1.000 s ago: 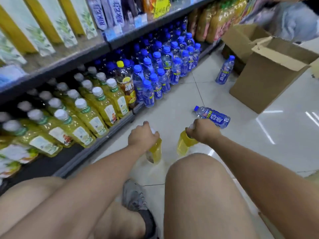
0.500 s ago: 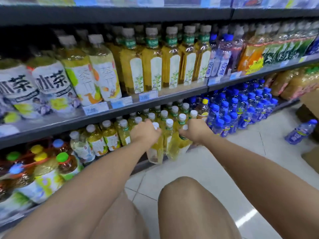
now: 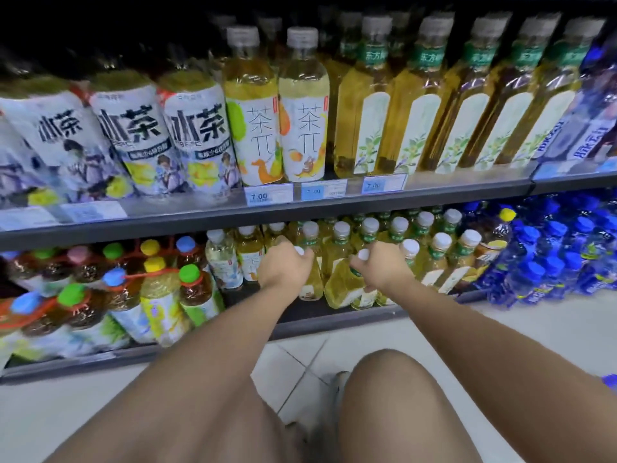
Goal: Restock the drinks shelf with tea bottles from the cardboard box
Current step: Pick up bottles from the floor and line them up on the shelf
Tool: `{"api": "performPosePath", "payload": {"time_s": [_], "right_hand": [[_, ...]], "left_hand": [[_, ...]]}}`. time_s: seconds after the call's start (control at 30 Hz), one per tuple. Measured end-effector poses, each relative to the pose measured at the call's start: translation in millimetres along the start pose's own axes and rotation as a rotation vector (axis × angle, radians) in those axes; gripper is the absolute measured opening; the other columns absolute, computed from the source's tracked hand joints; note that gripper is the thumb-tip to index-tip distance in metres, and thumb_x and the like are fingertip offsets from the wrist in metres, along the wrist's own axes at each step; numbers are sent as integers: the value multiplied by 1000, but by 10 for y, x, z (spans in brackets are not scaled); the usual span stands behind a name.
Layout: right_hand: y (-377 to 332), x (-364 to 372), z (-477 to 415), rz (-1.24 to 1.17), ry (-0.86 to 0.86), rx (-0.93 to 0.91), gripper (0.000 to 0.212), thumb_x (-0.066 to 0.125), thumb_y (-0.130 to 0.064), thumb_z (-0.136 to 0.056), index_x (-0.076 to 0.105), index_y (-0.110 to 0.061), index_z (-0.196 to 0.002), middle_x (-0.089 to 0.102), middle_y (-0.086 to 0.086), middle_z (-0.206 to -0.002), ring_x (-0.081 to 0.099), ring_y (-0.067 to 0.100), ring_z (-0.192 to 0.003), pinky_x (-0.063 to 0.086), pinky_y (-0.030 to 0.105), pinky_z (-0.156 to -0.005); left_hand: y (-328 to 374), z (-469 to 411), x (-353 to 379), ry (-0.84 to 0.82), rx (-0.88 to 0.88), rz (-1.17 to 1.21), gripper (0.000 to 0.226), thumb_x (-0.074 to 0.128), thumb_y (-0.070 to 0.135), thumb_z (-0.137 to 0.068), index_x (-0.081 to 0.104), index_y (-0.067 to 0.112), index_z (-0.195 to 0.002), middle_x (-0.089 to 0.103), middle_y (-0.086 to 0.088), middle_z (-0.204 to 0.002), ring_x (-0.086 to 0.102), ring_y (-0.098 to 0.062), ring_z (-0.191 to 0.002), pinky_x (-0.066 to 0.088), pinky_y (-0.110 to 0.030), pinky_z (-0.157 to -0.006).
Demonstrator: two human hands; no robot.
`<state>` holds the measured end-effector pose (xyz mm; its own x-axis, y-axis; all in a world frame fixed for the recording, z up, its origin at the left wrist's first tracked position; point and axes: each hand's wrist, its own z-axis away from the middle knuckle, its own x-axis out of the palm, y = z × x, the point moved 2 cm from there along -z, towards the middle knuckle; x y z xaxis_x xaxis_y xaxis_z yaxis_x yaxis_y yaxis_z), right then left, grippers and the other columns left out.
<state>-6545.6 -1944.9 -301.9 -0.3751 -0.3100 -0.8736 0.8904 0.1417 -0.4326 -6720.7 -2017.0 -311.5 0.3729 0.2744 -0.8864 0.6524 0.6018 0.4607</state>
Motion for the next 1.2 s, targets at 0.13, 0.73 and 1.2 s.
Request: {"api": "performPosePath", "payload": {"time_s": [0.13,0.73,1.2], "right_hand": [[13,200,-184,25,23,-20,34,54,-35,-94,52,-8,-74,64,10,-66,64,18,-52,45,28,-47],[463,949,-518,-172,-30,41,59,69,-46,-87,48,-10,-129,65,14,-111,62,31,-101,51,39,-83],[766,1495,-597,-103,-158,43,33,47,-41,-99,60,-13,-87,59,7,-81,65,31,-90,39,28,-67]], "left_hand": [[-75,-112,207,-23,-65,-18,48,53,57,-92,61,10,-97,61,-5,-84,56,-25,-74,39,-28,-55],[-597,-245,1243,-447,-49,221,75,82,35,-79,41,22,-140,58,-4,-137,55,-26,-127,45,-46,-107],[-685,-307,1750,-283,-109,182,37,71,40,-89,70,11,-112,72,-8,-110,67,-26,-100,55,-35,-81]]}}
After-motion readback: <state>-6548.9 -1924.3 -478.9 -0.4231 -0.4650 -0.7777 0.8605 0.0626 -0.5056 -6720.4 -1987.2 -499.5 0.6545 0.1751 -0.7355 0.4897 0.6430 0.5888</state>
